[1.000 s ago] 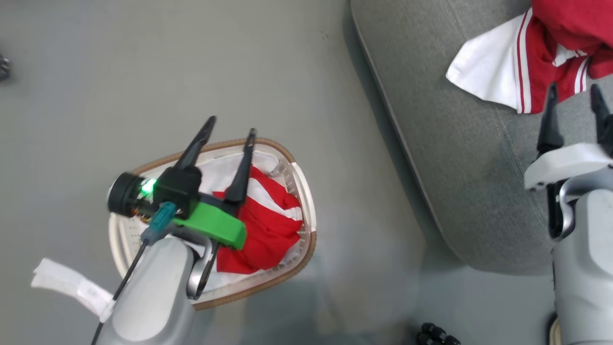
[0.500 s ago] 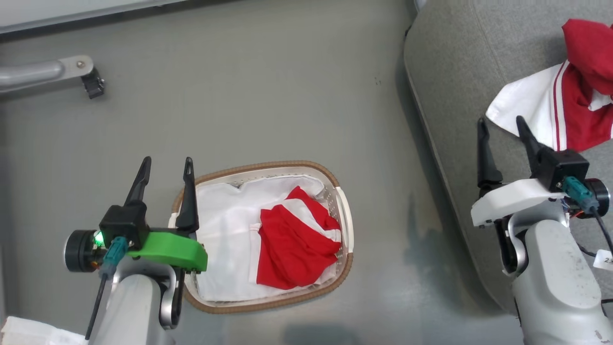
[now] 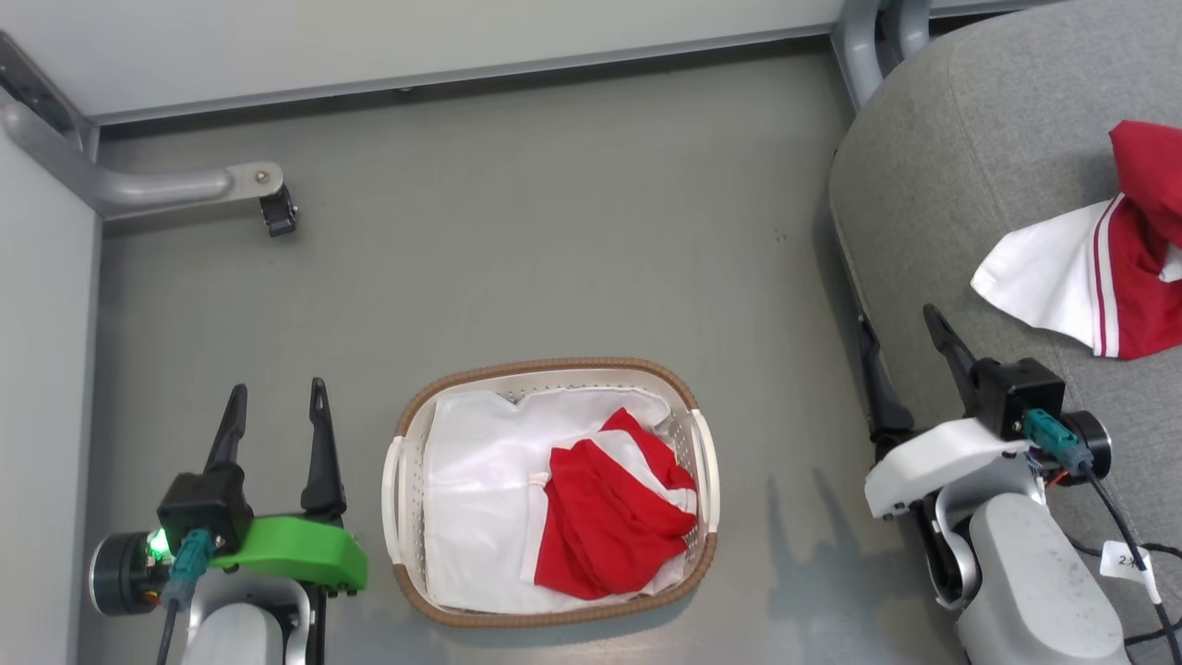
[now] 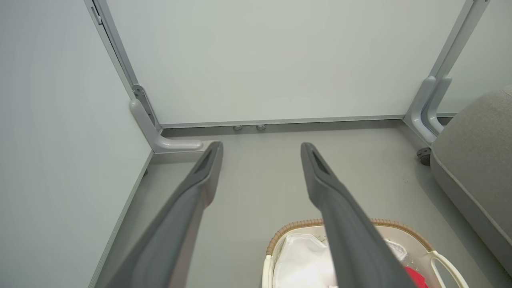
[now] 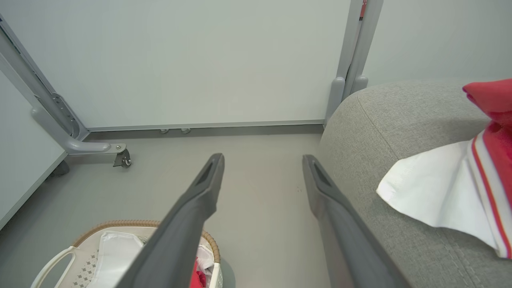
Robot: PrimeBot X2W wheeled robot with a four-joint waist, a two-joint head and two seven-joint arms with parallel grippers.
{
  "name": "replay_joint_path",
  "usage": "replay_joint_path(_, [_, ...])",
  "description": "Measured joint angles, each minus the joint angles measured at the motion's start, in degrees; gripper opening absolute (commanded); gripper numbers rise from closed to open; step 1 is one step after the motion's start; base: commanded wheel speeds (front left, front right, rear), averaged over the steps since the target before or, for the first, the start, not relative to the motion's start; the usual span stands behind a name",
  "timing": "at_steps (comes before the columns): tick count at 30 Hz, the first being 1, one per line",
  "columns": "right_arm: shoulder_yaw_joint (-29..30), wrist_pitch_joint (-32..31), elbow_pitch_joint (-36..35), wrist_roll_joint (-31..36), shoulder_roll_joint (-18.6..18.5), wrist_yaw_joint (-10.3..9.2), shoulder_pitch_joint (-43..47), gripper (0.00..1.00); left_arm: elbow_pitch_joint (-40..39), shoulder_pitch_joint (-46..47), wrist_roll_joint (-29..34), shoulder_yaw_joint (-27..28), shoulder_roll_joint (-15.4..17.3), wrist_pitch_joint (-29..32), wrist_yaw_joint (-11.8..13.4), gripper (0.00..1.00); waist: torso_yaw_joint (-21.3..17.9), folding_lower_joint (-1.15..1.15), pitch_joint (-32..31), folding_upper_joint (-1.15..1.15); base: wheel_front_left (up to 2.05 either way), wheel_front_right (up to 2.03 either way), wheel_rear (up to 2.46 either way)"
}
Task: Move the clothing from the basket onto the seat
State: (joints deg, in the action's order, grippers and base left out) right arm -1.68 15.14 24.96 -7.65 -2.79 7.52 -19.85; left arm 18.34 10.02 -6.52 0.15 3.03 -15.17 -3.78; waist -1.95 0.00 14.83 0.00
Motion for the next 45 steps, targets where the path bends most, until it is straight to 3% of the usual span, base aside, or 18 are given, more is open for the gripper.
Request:
replay_joint_path(14, [-1.46,0.00,0.75,-0.46,0.00,0.00,7.09,1.00,-0.99,-7.42,-1.45,-1.60,-0.16,0.00,-0.16,1.00,0.70,0.00,-6.67,0.00,0.00,0.00,0.00])
replay_joint_path(23, [-2.63,0.00,0.73,-0.45,0.01,0.00,7.37,1.00,0.40,-7.59,-3.05,-3.54,-0.16,0.00,-1.05,1.00,0.75,0.00,-6.33,0.00,0.00,0.00,0.00])
replay_joint_path(33, [-3.52,0.00,-1.99,-1.27,0.00,0.00,2.73,1.00,5.04,-3.55,-4.03,-7.93,-0.23,0.00,-2.35,1.00,-0.39,0.00,-0.82,0.00,0.00,0.00,0.00])
replay_joint_path(45, [-4.69,0.00,-6.58,-2.09,-0.03,0.00,-5.00,1.00,13.78,9.53,-4.72,-14.51,-0.29,0.00,-3.37,1.00,-2.41,0.00,11.74,0.00,0.00,0.00,0.00])
